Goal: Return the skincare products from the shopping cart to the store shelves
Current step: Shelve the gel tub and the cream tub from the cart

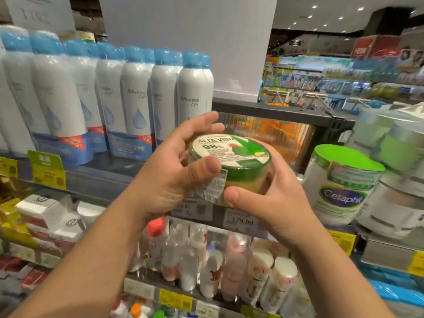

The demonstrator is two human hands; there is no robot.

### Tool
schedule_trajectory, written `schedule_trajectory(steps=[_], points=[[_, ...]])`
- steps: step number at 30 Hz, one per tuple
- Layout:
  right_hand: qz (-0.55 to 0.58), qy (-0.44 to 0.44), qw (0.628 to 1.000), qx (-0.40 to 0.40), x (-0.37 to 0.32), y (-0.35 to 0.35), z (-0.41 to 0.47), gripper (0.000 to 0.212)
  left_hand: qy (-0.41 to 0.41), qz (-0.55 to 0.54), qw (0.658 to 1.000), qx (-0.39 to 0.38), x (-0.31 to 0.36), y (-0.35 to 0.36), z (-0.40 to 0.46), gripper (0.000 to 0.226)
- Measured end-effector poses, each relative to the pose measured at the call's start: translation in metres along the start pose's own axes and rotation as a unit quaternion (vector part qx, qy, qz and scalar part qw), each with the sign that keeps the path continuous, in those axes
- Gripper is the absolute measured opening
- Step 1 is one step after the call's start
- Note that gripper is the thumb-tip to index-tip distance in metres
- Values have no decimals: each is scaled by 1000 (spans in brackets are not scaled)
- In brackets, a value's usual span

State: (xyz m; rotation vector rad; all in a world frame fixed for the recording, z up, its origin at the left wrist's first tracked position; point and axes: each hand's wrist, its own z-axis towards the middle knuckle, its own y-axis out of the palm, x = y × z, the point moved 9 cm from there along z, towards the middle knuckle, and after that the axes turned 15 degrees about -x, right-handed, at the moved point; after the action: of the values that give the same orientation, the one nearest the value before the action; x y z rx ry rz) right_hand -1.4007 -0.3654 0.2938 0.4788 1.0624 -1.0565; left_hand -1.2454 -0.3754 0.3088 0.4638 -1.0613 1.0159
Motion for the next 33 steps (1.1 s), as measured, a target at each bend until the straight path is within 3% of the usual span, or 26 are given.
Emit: schedule_trajectory(steps=[8, 13, 20, 27, 33], points=[[-127, 5, 980, 150, 6, -12, 22, 81, -43, 113, 992, 18, -14, -42, 4, 74], [-171, 25, 967, 187, 13, -11, 26, 81, -68, 179, 981, 11, -21, -51, 5, 74], [-223, 83, 956, 173, 18, -13, 25, 79, -102, 259, 960, -16, -36, -49, 3, 83], [-264, 156, 944, 121, 24, -13, 22, 108, -110, 260, 959, -20, -39, -48, 0, 80], [-255, 181, 949, 29, 31, -17, 20, 132, -124, 265, 956, 0, -46, -55, -2, 85]])
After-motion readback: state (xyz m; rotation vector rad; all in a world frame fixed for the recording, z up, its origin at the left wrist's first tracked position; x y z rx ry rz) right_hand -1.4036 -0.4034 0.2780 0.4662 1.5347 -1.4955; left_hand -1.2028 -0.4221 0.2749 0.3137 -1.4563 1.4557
